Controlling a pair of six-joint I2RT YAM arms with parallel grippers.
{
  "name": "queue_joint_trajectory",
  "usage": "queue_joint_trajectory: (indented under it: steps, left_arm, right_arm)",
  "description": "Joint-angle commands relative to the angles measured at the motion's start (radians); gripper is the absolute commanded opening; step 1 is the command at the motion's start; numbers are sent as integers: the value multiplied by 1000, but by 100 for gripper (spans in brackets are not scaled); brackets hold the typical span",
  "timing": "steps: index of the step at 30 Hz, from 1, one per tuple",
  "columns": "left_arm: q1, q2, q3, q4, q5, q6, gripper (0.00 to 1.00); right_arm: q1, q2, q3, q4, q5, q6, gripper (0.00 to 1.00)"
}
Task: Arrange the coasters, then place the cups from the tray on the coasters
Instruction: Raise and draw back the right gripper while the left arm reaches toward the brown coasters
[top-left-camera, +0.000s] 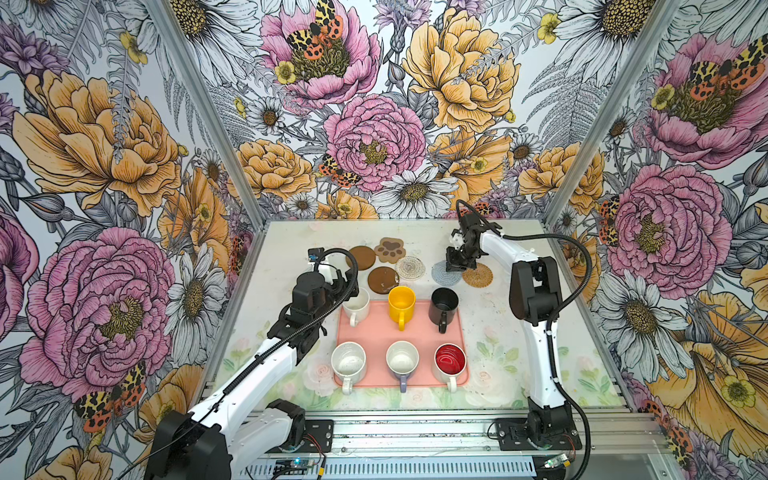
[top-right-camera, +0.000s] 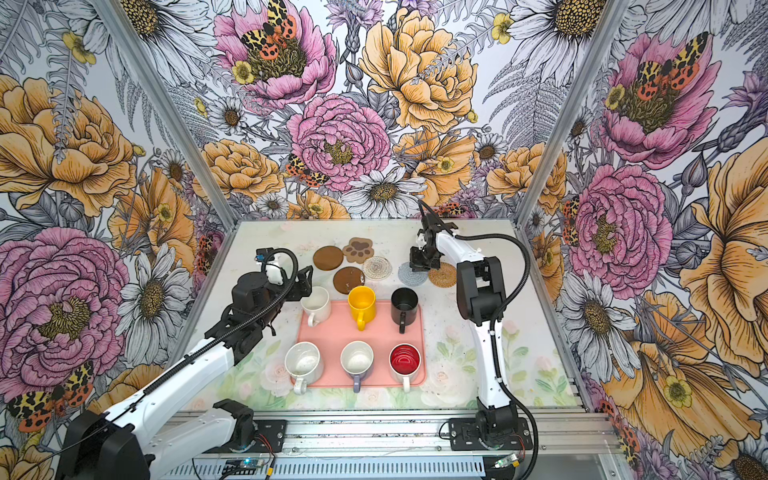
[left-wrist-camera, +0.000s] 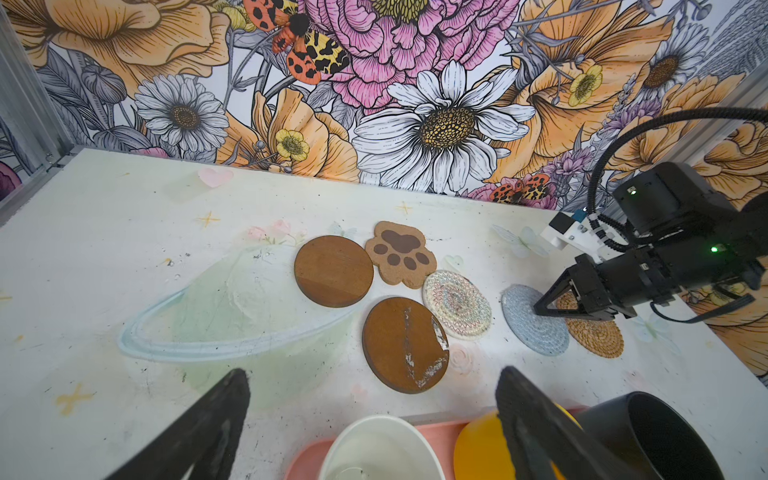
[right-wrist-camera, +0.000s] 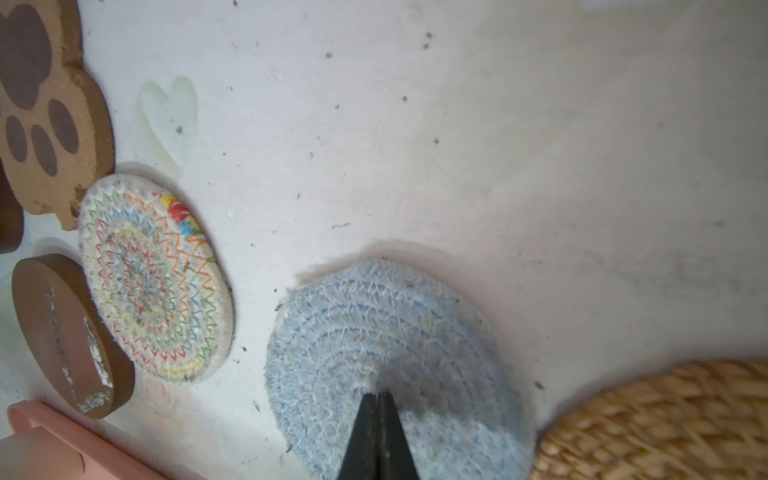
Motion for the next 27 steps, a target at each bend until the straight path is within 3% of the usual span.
queue_joint_trajectory:
  steps: [1, 8, 11, 15, 23, 27]
  left_arm:
    - [6, -5, 33, -49, -4, 42, 94]
    - [8, 0, 138, -94, 39, 66, 95]
    - [6, 70, 257, -181, 73, 122, 96]
    - [5, 224, 469, -344, 68, 181, 97]
    - [2, 635, 935, -623, -85, 283, 97]
    - [6, 846, 1132, -718, -160, 318, 97]
  right_arm:
    - [-13, -28, 81, -5, -55, 20, 3]
    - [-10, -126, 150, -1, -88, 72, 13]
    - [27, -190, 128, 6, -11, 69, 24]
    - [86, -269, 51, 48, 92, 68, 31]
    - [128, -502, -305, 320, 154, 193, 34]
    - [138, -661, -536, 492, 176, 265, 41]
